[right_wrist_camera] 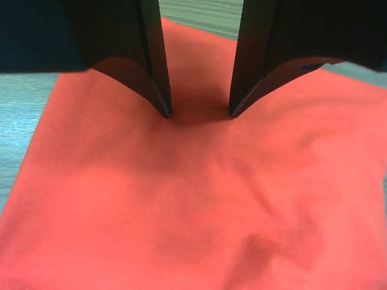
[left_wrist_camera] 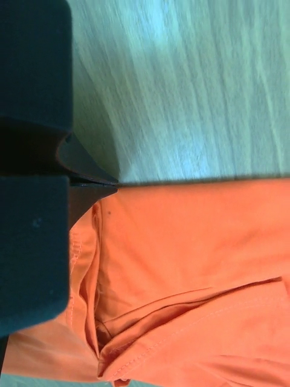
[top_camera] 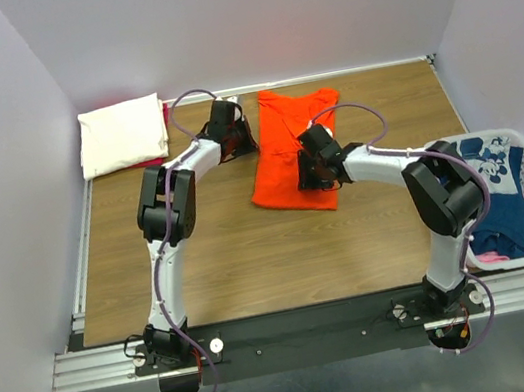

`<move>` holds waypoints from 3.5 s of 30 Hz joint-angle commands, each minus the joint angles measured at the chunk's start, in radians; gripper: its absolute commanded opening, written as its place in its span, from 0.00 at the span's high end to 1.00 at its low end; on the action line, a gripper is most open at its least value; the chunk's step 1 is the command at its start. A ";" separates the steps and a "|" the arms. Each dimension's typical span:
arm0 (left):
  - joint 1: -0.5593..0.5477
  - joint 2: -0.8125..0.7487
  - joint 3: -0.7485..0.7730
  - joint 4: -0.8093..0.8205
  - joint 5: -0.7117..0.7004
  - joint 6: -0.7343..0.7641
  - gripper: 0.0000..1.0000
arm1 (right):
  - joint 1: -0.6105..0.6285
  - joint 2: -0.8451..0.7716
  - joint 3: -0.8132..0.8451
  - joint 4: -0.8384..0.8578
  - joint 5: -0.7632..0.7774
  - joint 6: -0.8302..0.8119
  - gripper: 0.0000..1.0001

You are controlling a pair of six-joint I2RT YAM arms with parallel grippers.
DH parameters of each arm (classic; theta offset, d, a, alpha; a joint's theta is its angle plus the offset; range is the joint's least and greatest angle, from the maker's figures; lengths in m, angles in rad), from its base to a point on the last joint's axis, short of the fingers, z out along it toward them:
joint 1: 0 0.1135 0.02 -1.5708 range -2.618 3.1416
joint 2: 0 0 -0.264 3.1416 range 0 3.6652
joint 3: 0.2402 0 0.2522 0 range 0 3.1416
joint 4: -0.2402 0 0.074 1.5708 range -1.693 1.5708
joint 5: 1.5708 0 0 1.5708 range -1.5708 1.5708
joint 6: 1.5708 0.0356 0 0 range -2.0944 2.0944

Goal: Fold and stack the t-shirts
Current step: Fold the tshirt

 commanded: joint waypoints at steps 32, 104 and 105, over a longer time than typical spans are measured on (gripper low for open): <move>-0.016 -0.861 -1.012 0.131 0.080 -0.098 0.68 | 0.415 -0.098 -0.338 -0.206 0.104 0.004 0.36; -0.515 -0.912 -1.212 0.192 0.212 -0.302 0.56 | 0.111 -0.735 -0.654 -0.472 0.087 0.510 0.46; -0.518 -0.906 -1.210 0.194 0.212 -0.304 0.57 | 0.111 -0.740 -0.654 -0.472 0.086 0.509 0.47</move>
